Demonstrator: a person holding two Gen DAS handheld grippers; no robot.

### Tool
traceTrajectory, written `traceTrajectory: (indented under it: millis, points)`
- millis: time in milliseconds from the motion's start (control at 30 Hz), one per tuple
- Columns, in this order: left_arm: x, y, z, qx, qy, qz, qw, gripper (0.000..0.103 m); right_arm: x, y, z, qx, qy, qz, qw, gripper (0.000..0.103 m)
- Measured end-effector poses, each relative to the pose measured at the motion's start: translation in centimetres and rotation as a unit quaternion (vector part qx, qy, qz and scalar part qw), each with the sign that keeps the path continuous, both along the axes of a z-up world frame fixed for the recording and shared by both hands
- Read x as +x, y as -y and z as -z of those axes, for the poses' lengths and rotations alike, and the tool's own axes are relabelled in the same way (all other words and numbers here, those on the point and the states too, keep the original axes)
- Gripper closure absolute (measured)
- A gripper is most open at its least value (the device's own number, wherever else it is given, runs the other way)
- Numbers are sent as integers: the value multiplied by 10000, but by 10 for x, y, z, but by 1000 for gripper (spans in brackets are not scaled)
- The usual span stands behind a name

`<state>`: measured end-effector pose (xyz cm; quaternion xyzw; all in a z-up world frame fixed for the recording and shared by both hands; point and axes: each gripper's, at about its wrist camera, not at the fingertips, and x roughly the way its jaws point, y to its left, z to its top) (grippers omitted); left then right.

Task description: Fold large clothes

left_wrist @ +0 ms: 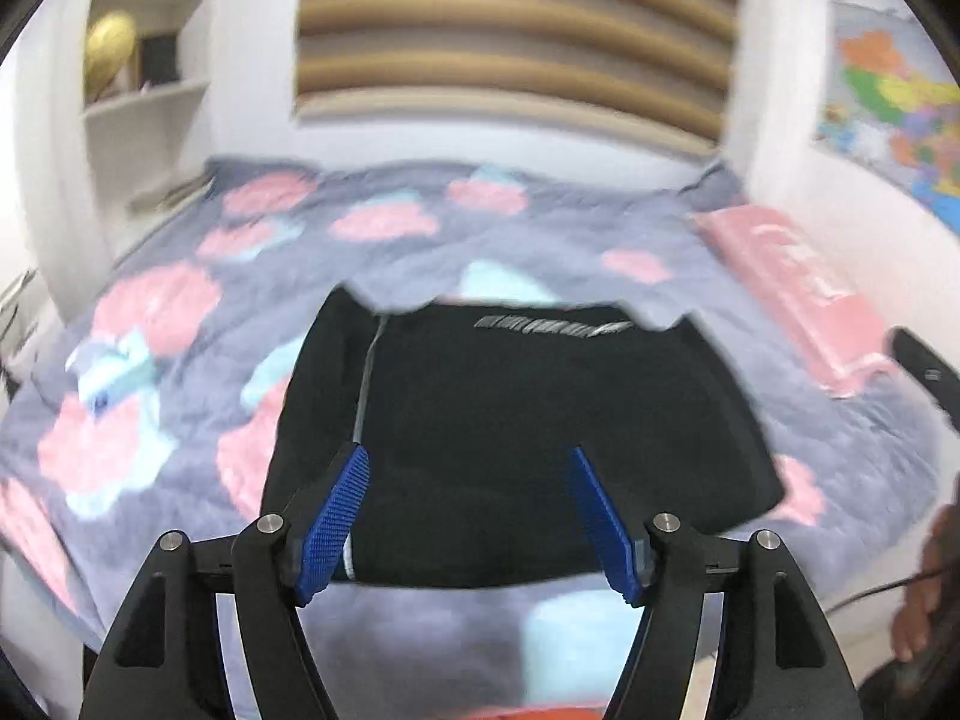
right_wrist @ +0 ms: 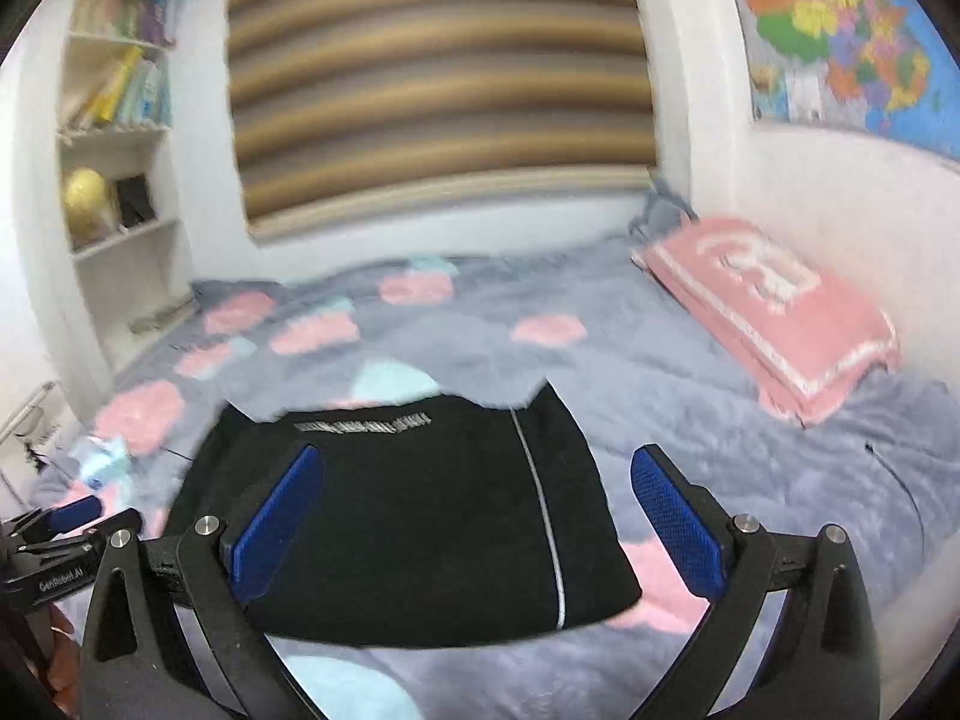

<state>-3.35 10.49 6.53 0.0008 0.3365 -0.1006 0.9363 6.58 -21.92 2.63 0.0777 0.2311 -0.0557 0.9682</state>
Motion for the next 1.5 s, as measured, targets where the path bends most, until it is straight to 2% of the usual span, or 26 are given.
traceTrajectory:
  millis: [100,167,267,367,467,567,667,867,1033,1167,1500]
  points:
    - [-24,10,-34,195,513,-188,9983,32,-21,-11,-24,66,168,-211,9996,0]
    - [-43,14,-57,371,951,-384,9940,30,-40,-19,-43,-60,479,-228,9986,0]
    - [-68,16,-85,390,1484,-525,9868,23,-62,-31,-63,-266,760,-376,9960,0]
    - [-79,19,-99,338,1686,-486,9839,22,-72,-38,-75,-210,785,-568,9951,0]
    - [-76,23,-91,321,1604,-574,9849,21,-67,-44,-72,-300,594,-524,9964,0]
    - [-69,23,-73,273,1274,-560,9899,21,-49,-44,-53,-351,194,-436,9982,0]
    - [-62,24,-56,362,1036,-603,9921,21,-30,-40,-28,-248,-196,-385,9988,0]
    - [-60,28,-41,434,939,-607,9928,21,-16,-28,1,83,-572,-295,9979,0]
    - [-56,35,-29,566,797,-583,9935,21,-15,-24,16,2,-732,-168,9972,0]
    - [-52,42,-24,526,663,-508,9951,21,-13,-18,25,72,-864,-187,9961,0]
    - [-45,50,-15,590,615,-550,9948,21,-8,-14,33,124,-988,-223,9948,0]
